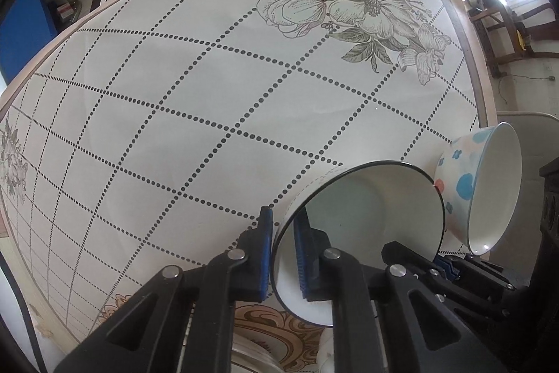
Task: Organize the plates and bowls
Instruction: 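Grasp the black-rimmed white bowl rim with both grippers and lift it, then lower the black-rimmed bowl into the plain white bowl and open both grippers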
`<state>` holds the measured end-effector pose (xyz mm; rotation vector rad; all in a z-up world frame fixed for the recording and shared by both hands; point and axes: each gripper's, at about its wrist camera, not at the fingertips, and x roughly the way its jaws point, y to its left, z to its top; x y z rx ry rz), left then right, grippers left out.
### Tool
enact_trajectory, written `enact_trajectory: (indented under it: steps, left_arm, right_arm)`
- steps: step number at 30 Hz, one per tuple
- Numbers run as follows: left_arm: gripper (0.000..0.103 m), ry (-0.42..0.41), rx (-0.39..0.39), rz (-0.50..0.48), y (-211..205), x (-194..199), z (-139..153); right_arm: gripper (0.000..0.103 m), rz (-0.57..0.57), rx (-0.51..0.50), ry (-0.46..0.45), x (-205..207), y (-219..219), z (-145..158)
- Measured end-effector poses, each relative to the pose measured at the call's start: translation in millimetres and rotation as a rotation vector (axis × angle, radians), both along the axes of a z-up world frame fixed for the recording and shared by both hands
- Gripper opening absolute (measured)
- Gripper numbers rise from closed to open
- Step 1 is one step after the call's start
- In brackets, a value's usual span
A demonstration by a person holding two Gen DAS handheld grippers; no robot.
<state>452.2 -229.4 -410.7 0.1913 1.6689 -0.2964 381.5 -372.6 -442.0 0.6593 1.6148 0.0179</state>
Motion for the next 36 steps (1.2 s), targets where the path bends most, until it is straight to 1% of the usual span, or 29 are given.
enact_trajectory:
  steps: [8,14,20,28,33,36]
  left_arm:
    - [0.009,-0.017,0.008,-0.003,-1.2,-4.3,15.2]
    - [0.009,-0.033,0.001,0.005,0.1,-9.6,33.8]
    - [0.009,-0.077,-0.010,-0.027,-10.0,-25.2,64.8]
    - [0.009,-0.097,-0.059,-0.034,-5.8,-60.4,92.7]
    - [0.009,-0.094,-0.071,-0.050,-4.3,-84.1,97.1]
    - [0.009,-0.095,-0.067,-0.071,-7.2,-98.3,96.8]
  right_arm:
    - [0.011,-0.001,0.003,-0.014,0.4,0.7,7.6]
    - [0.011,0.002,0.000,-0.034,-0.3,-3.0,25.3]
    - [0.011,0.013,-0.009,-0.063,-9.7,-5.9,52.0]
    - [0.011,0.043,-0.032,-0.106,-43.1,-11.4,86.5]
    - [0.012,0.048,-0.025,-0.111,-75.3,-16.3,96.4]
    - [0.012,0.037,-0.014,-0.101,-92.9,-17.8,95.5]
